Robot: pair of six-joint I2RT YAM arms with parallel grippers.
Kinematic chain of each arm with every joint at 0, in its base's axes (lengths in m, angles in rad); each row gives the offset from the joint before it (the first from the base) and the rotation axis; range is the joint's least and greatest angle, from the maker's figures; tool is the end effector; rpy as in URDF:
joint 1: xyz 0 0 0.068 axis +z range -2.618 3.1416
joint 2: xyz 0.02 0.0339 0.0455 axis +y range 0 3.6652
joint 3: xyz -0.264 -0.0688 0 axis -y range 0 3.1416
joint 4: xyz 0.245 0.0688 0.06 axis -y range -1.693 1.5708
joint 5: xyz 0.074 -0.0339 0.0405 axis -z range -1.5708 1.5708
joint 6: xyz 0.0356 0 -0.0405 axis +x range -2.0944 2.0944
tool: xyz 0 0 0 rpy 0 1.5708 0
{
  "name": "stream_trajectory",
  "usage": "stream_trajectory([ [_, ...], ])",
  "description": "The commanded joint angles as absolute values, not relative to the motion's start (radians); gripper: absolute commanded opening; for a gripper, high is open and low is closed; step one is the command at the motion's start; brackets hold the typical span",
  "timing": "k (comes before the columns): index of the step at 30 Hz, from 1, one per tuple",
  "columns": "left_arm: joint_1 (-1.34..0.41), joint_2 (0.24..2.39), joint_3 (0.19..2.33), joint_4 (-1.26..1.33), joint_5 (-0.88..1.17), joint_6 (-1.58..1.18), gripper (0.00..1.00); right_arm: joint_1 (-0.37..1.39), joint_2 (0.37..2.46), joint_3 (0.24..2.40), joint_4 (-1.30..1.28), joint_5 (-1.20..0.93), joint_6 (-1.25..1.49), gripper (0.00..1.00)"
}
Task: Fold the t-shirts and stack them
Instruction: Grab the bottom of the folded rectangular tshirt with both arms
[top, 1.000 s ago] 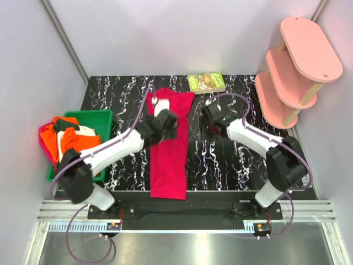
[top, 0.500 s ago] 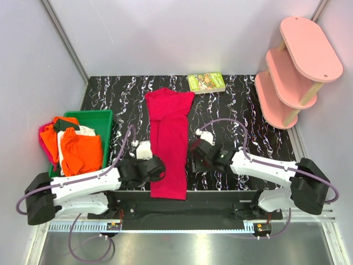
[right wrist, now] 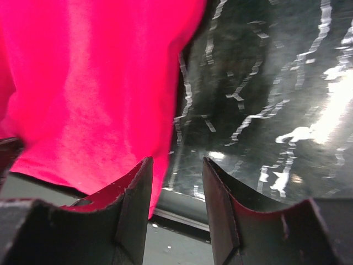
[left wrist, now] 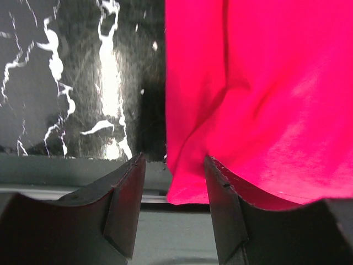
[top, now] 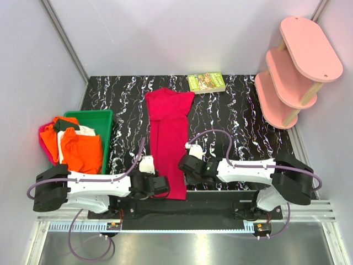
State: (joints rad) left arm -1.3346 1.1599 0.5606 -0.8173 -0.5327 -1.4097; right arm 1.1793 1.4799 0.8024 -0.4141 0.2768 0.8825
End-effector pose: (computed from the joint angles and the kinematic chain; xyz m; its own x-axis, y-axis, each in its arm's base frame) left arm 0.0566 -0.1579 0.1634 -0.8458 -0.1197 -0.5200 -0.0968 0.9928 -0.0711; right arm 0.1137 0.2500 0.1735 -0.8647 -0.1476 -0.4802 -0.2728 0.9406 0.2021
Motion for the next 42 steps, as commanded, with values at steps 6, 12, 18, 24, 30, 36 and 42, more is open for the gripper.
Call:
stream_trajectory([
  [6, -1.371, 1.141, 0.54, -0.808, -0.532, -1.552, 0.51, 1.29, 1.514, 0.793, -0.322, 0.31, 0.991, 0.49],
  [12, -1.371, 1.167, 0.549, -0.798, -0.535, -1.551, 0.51, 1.339, 1.509, 0.773, -0.328, 0.305, 1.04, 0.49],
  [18, -1.373, 1.204, 0.551, -0.767, -0.526, -1.546, 0.51, 1.35, 1.529, 0.752, -0.327, 0.308, 1.074, 0.49],
  [24, -1.373, 1.21, 0.552, -0.752, -0.518, -1.539, 0.51, 1.35, 1.577, 0.747, -0.31, 0.279, 1.089, 0.45],
  [30, -1.373, 1.206, 0.543, -0.744, -0.514, -1.549, 0.51, 1.35, 1.586, 0.73, -0.304, 0.267, 1.115, 0.31],
  [36, -1.373, 1.224, 0.532, -0.712, -0.497, -1.551, 0.51, 1.35, 1.563, 0.707, -0.308, 0.285, 1.137, 0.22],
  [42, -1.373, 1.241, 0.541, -0.7, -0.491, -1.539, 0.51, 1.35, 1.54, 0.71, -0.327, 0.317, 1.132, 0.03],
])
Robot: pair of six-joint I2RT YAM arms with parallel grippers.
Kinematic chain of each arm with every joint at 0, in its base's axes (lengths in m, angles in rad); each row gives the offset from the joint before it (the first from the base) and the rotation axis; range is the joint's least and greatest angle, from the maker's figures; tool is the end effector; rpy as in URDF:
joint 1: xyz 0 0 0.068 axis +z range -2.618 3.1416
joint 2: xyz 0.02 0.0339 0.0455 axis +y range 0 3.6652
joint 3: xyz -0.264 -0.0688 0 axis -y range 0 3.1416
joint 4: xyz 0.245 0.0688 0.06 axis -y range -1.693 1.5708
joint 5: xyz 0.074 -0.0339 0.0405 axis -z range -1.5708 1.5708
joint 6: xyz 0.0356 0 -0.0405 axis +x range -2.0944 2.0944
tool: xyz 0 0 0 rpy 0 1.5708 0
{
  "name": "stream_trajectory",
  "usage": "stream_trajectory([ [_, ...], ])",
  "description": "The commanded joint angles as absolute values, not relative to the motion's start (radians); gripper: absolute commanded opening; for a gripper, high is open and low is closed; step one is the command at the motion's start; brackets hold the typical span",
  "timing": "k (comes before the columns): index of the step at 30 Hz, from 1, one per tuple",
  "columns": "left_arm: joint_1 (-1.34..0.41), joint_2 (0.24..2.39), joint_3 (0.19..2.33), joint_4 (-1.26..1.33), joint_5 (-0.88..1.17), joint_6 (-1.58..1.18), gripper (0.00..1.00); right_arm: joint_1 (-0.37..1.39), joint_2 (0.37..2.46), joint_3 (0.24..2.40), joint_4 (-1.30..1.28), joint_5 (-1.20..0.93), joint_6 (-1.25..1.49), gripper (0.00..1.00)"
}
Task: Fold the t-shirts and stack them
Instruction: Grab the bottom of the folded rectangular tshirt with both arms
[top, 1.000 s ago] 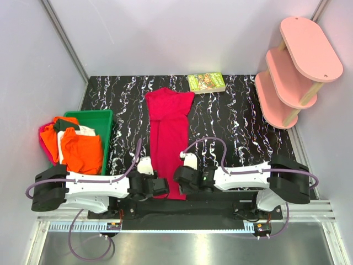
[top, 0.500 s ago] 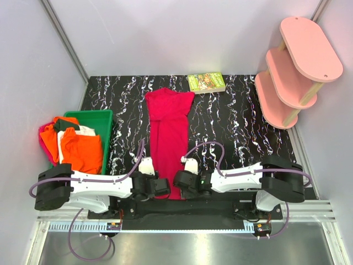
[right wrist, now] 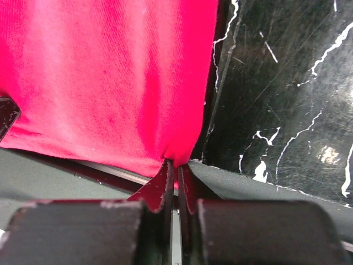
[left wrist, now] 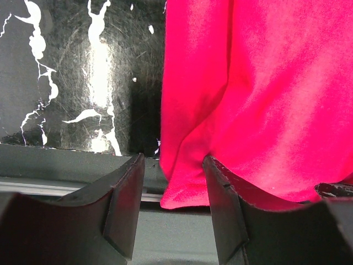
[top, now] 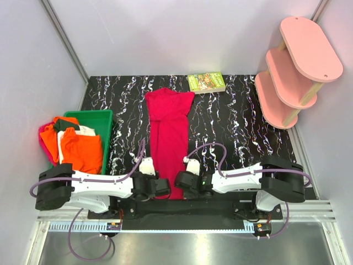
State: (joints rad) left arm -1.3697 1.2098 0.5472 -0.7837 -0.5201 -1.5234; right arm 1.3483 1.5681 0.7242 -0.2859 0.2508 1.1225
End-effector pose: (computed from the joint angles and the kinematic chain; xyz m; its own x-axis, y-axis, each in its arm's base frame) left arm 0.0513 -0.1629 0.1530 -0.8464 -0.1875 -0.4984 -0.1583 0.9822 -0.1007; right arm 0.0689 0.2646 0.1362 -0.9169 -0.0966 -0.3873 -0.2196 0.9323 0.2874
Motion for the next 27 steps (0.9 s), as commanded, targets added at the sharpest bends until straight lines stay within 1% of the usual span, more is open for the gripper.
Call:
stream_trajectory([
  [1, -1.374, 1.239, 0.541, -0.696, -0.491, -1.539, 0.51, 1.351, 1.536, 0.712, -0.328, 0.321, 1.129, 0.02],
  [2, -1.374, 1.238, 0.538, -0.692, -0.489, -1.539, 0.51, 1.35, 1.534, 0.715, -0.334, 0.322, 1.121, 0.0],
  [6, -1.376, 1.235, 0.512, -0.64, -0.473, -1.542, 0.54, 1.35, 1.537, 0.73, -0.342, 0.331, 1.105, 0.0],
  [10, -1.374, 1.226, 0.473, -0.562, -0.446, -1.542, 0.53, 1.35, 1.537, 0.749, -0.351, 0.339, 1.078, 0.0],
  [14, -1.374, 1.235, 0.44, -0.499, -0.425, -1.546, 0.48, 1.351, 1.539, 0.758, -0.36, 0.341, 1.063, 0.0],
  [17, -1.376, 1.249, 0.445, -0.5, -0.42, -1.548, 0.43, 1.35, 1.539, 0.761, -0.367, 0.345, 1.055, 0.0],
  [18, -1.376, 1.25, 0.451, -0.502, -0.42, -1.542, 0.39, 1.351, 1.537, 0.761, -0.367, 0.348, 1.054, 0.0],
  [20, -1.374, 1.25, 0.457, -0.506, -0.425, -1.542, 0.34, 1.35, 1.54, 0.765, -0.368, 0.348, 1.048, 0.0],
  [21, -1.374, 1.25, 0.46, -0.509, -0.426, -1.54, 0.27, 1.35, 1.54, 0.767, -0.37, 0.348, 1.045, 0.0],
  [23, -1.374, 1.253, 0.472, -0.523, -0.433, -1.534, 0.23, 1.35, 1.54, 0.767, -0.371, 0.35, 1.042, 0.0],
  [24, -1.374, 1.256, 0.479, -0.529, -0.434, -1.531, 0.12, 1.351, 1.54, 0.767, -0.373, 0.351, 1.039, 0.0],
  [26, -1.374, 1.264, 0.5, -0.551, -0.443, -1.517, 0.0, 1.35, 1.534, 0.767, -0.374, 0.357, 1.037, 0.0],
  [27, -1.374, 1.272, 0.512, -0.558, -0.449, -1.511, 0.0, 1.35, 1.531, 0.767, -0.377, 0.36, 1.035, 0.0],
])
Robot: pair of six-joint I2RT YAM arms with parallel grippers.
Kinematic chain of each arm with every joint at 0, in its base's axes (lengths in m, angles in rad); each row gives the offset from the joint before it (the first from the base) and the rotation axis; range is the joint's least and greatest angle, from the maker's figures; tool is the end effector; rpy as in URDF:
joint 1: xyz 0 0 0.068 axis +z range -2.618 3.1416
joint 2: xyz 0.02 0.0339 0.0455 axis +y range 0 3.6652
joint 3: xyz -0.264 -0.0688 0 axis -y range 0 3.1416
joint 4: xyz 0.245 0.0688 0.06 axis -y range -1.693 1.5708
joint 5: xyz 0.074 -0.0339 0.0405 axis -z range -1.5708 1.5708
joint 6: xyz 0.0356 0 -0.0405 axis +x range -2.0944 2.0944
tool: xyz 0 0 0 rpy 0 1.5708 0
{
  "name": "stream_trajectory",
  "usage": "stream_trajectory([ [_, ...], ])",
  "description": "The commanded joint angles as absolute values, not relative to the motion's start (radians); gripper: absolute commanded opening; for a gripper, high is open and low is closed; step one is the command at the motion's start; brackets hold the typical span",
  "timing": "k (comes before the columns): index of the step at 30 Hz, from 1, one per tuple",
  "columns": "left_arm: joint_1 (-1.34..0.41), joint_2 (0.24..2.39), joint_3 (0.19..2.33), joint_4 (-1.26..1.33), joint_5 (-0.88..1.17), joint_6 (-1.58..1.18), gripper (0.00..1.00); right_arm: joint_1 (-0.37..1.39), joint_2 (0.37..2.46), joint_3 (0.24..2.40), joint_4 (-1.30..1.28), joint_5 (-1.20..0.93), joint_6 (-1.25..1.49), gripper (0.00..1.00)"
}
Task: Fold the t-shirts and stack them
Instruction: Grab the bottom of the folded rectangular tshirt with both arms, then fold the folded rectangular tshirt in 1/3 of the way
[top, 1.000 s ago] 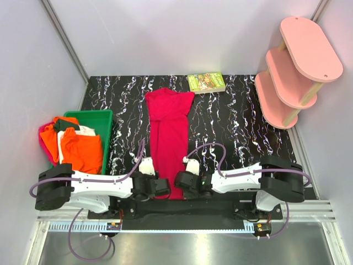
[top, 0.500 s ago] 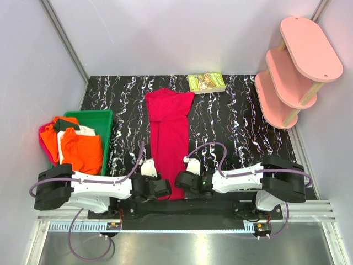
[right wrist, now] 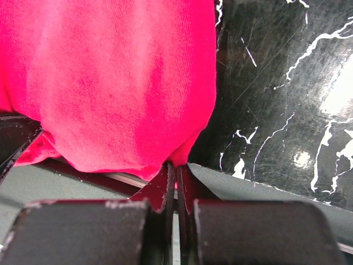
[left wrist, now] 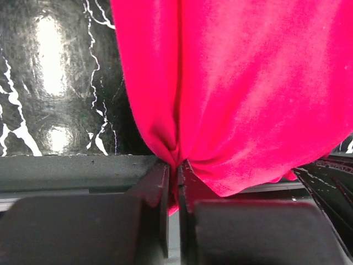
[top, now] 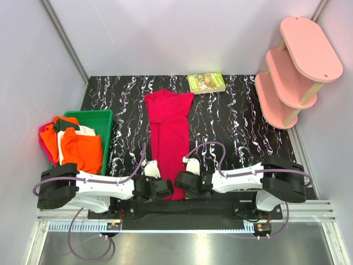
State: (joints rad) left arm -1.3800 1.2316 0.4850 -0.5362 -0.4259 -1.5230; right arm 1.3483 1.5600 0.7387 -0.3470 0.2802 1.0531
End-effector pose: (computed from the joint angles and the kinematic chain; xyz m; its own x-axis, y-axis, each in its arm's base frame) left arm 0.0491 -0.1769 0.1381 -0.8796 -0.2426 -0.4092 -0.1400 0.9541 -0.2648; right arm 0.0693 0.2615 0.1394 -0.8942 -0.1680 -0.4150 -0.2756 0.9370 0.2145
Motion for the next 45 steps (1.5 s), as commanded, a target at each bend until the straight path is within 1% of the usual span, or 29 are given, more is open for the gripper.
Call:
stream_trajectory([
  [1, -1.376, 1.275, 0.538, -0.581, -0.456, -1.505, 0.0, 1.35, 1.519, 0.772, -0.382, 0.368, 1.032, 0.0],
  [8, -1.378, 1.278, 0.664, -0.699, -0.518, -1.418, 0.0, 1.35, 1.445, 0.814, -0.432, 0.436, 0.979, 0.0],
  [19, -1.376, 1.255, 0.756, -0.796, -0.581, -1.381, 0.0, 1.35, 1.416, 0.899, -0.494, 0.521, 0.888, 0.0],
  [25, -1.368, 1.235, 0.837, -0.854, -0.669, -1.341, 0.0, 1.325, 1.413, 0.974, -0.509, 0.589, 0.804, 0.0],
  [36, -1.24, 1.226, 0.951, -0.867, -0.765, -1.171, 0.0, 1.166, 1.436, 1.08, -0.509, 0.581, 0.678, 0.0],
  [39, -1.19, 1.238, 0.979, -0.865, -0.779, -1.123, 0.0, 1.138, 1.453, 1.107, -0.508, 0.571, 0.651, 0.0],
  [45, -1.057, 1.272, 1.014, -0.821, -0.796, -1.001, 0.0, 1.029, 1.517, 1.19, -0.496, 0.543, 0.586, 0.0],
])
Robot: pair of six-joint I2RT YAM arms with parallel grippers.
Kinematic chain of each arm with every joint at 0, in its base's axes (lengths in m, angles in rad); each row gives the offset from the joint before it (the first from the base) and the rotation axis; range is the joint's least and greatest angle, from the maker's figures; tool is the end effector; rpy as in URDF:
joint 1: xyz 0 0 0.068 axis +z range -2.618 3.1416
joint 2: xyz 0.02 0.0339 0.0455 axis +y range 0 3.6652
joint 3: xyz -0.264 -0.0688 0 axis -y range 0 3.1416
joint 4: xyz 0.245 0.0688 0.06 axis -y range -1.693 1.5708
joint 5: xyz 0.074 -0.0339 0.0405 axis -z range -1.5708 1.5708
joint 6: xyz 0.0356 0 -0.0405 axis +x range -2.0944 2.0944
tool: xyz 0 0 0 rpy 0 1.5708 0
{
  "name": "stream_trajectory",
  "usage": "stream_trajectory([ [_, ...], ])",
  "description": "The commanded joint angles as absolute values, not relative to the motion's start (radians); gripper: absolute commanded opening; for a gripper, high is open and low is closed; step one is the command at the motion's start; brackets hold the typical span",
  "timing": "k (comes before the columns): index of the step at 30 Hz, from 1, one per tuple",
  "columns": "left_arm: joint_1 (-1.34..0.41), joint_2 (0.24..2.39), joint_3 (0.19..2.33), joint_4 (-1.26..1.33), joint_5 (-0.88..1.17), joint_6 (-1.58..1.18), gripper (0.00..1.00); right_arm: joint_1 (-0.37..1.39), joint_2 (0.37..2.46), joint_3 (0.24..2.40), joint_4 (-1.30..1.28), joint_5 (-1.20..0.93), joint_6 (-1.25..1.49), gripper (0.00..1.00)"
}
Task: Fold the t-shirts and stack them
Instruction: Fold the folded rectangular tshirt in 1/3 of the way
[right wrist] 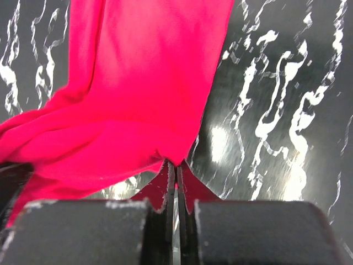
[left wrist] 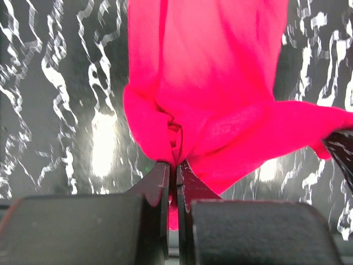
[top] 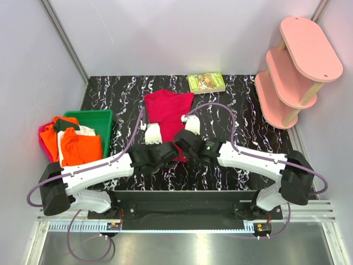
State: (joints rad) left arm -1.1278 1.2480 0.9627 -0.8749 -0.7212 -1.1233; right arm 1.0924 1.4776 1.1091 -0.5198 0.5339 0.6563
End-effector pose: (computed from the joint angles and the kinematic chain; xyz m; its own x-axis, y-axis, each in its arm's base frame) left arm 0.1192 -0.1963 0.2601 -0.6799 -0.1464 -0.7185 -0.1096 0.9891 -0.0979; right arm 0.1595 0.2683 0.2629 -0.6592 -0.1301 -0.7407 -0.2704 0.9601 0.0720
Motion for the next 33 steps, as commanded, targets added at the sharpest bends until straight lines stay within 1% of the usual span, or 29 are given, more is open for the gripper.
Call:
stream_trajectory([
  [1, -1.017, 1.278, 1.025, -0.798, -0.793, -0.98, 0.0, 1.014, 1.529, 1.216, -0.494, 0.531, 0.577, 0.0],
  [5, -0.93, 1.331, 1.069, -0.723, -0.767, -0.849, 0.0, 0.919, 1.607, 1.295, -0.48, 0.499, 0.534, 0.0],
  [11, -0.818, 1.472, 1.149, -0.617, -0.72, -0.735, 0.0, 0.839, 1.742, 1.423, -0.462, 0.468, 0.489, 0.0],
  [22, -0.615, 1.696, 1.302, -0.528, -0.592, -0.667, 0.0, 0.718, 1.953, 1.607, -0.451, 0.4, 0.474, 0.0],
  [29, -0.56, 1.87, 1.434, -0.529, -0.528, -0.627, 0.0, 0.666, 2.088, 1.712, -0.448, 0.356, 0.471, 0.0],
  [33, -0.537, 1.931, 1.482, -0.529, -0.496, -0.621, 0.0, 0.643, 2.138, 1.761, -0.449, 0.333, 0.465, 0.0],
])
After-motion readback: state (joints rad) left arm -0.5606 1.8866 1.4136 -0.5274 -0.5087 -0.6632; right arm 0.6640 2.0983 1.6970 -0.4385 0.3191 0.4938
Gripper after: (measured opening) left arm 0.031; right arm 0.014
